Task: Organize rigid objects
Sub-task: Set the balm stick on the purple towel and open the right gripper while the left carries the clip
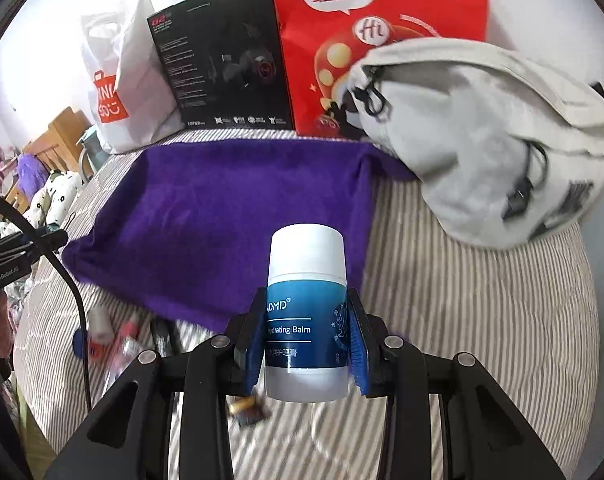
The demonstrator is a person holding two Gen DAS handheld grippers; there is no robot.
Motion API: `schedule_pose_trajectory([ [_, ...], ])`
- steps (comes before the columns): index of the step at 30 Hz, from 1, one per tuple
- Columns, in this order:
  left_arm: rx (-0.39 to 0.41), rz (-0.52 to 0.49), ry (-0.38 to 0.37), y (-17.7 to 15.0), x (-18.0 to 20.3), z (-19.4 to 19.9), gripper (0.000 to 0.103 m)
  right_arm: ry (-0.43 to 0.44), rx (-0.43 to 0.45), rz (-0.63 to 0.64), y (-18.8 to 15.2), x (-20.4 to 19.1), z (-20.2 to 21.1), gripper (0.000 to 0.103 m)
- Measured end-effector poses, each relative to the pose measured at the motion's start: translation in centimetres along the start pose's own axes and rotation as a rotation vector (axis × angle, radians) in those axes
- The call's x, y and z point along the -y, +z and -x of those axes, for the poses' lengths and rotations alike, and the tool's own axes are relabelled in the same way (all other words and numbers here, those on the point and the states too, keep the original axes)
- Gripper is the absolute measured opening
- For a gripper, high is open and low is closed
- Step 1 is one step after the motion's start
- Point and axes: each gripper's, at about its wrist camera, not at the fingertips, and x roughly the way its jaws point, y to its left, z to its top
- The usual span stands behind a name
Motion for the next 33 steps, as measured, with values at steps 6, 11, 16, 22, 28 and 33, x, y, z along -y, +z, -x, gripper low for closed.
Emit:
schedule_pose_trajectory([
  [6, -0.007, -0.012, -0.029, 2.9, 1.1, -3.1, 0.039, 0.009, -0.016, -0.002, 3.0, -0.1, -3.8, 0.036],
  [11, -0.025, -0.019, -0.046, 4.1, 1.8, -5.6, 0.039, 0.002, -0.045, 0.013, 4.9, -0.7, -7.4, 0.036],
  [16, -0.042, -0.010, -0.058, 4.8, 1.9, -7.5, 0.039, -0.007, -0.070, 0.020, 6.3, -0.9, -10.0, 0.036],
  [22, -0.054, -0.011, -0.049, 5.2, 1.6, -8.7, 0.039, -0.030, -0.103, 0.039, 6.8, -1.2, -12.0, 0.036],
  [28, -0.065, -0.017, -0.039, 6.1, 1.2, -9.9, 0.039, 0.002, -0.105, 0.077, 6.3, -1.8, -12.1, 0.059],
  [33, -0.074, -0.011, -0.047, 6.8, 1.2, -11.3, 0.039, -0.020, -0.110, 0.077, 5.3, -1.5, -10.8, 0.065],
])
